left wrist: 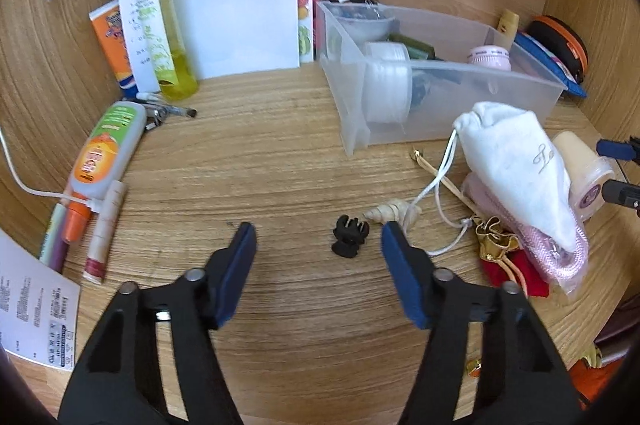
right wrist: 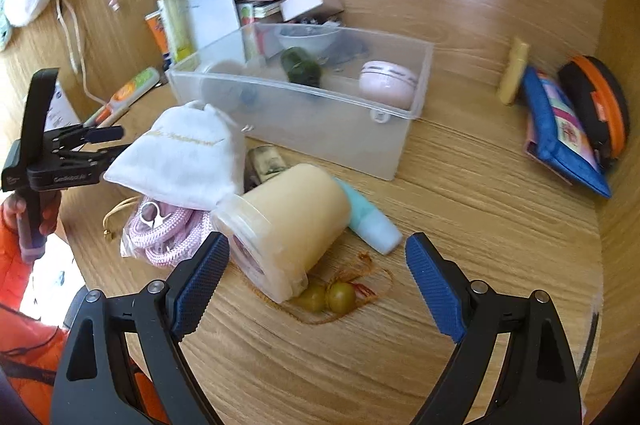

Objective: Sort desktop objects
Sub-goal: 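Grasp the black hair clip with the left tool while the right grasps the beige tape roll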

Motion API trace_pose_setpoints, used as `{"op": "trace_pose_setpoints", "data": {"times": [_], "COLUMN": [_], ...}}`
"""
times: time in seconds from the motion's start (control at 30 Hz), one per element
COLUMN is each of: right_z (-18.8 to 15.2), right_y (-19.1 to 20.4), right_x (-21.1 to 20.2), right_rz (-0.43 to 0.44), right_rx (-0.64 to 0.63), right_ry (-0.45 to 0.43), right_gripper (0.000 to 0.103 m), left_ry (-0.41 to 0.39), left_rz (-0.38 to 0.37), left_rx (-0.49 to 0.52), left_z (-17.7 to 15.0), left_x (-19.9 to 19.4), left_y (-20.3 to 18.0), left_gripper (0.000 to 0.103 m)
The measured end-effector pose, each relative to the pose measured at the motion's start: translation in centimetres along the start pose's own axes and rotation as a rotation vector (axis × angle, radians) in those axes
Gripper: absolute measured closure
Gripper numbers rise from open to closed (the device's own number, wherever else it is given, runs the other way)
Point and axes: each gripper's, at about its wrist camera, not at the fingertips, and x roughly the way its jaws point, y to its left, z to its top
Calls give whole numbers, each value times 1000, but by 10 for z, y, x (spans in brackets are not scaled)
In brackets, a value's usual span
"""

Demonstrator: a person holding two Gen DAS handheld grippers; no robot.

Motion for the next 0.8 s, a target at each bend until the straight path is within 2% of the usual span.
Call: {"op": "trace_pose_setpoints", "data": {"times": [0.13,0.37,0.57,0.6,0.7,0.8], "right_z": [8,13,20,21,26,30], "right_y": [-1,3,7,8,11,13], "right_x": [12,29,38,37,35,31], "right_rz": [31,101,137,145,177,176], "right_rx": [-27,-78,-107,-107,-109,-109], "right_ry": [28,61,90,91,96,98], "right_gripper": [15,16,16,18,26,26], "left_ry": [25,13,2,1,-6,-9], "left_rz": [-8,1,2,0,8,8], "left_rx": [-5,3,34,39,52,45], "left_z": [-2,2,3,3,2,1], "left_x": [10,13,14,15,14,13], "left_y": [-1,-5,-11,-12,-14,-14], "left_gripper": [55,63,78,85,85,85]}}
